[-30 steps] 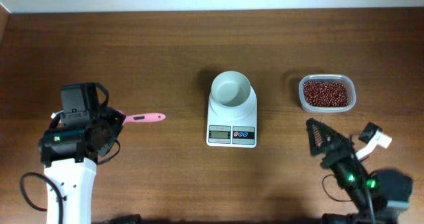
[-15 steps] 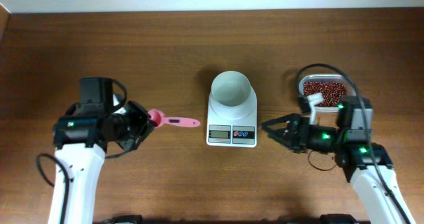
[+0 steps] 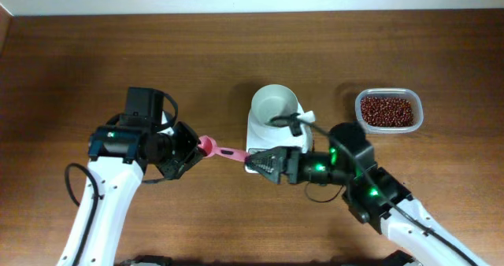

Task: Scoop and weigh 50g on scale
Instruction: 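Grasp the scoop handle with the right gripper beside the left gripper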

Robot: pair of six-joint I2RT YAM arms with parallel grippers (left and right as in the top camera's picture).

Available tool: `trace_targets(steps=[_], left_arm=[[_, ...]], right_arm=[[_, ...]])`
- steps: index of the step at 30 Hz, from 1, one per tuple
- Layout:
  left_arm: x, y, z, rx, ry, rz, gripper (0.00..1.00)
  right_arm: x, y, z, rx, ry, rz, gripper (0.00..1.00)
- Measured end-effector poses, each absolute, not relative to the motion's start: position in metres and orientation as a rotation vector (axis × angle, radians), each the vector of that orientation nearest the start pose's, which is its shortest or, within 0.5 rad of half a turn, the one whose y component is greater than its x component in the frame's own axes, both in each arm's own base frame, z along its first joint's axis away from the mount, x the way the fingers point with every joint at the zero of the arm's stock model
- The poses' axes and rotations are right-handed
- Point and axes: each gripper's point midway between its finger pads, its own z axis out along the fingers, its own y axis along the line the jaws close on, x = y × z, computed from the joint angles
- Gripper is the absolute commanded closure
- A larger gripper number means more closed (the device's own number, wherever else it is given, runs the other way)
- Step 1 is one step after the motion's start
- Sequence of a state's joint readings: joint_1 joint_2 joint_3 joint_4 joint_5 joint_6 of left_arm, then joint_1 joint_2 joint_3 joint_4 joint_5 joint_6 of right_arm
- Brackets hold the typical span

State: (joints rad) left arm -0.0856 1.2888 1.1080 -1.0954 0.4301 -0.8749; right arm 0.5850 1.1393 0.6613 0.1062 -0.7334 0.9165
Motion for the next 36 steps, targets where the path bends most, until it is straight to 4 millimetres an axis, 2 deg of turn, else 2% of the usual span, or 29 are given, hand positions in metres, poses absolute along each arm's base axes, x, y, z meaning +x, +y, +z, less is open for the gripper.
trace_targets(steps=[4,8,11,18,25,33,36], left_arm=[[0.253,-0.108,0.162,-0.988,2.827,-0.787,1.00],[0.245,-0.123,0.161,-0.927,2.868,-0.787,1.00],[0.239,-0.133,0.159,-0.962,2.882,-0.742,1.00],[0.234,-0.146,0.156,-1.136,2.841,-0.673,1.00],[0.235,-0.145,0.155,-1.171,2.822,-0.653,1.00],[0.228,-0.143,0.153,-1.197,2.847,-0.629,1.00],[0.228,-0.142,0.153,-1.193,2.849,-0.626,1.00]], right_arm=[[0.219,0.297,0.215,-0.152,2.259,1.577,0.13],[0.231,0.299,0.202,-0.049,2.293,1.551,0.24],[0.233,0.299,0.199,0.006,2.311,1.558,0.36],[0.235,0.300,0.196,0.073,2.335,1.573,0.52],[0.227,0.306,0.195,0.050,2.348,1.588,0.66],[0.227,0.306,0.195,0.050,2.347,1.580,0.66],[0.227,0.306,0.194,0.048,2.348,1.577,0.71]])
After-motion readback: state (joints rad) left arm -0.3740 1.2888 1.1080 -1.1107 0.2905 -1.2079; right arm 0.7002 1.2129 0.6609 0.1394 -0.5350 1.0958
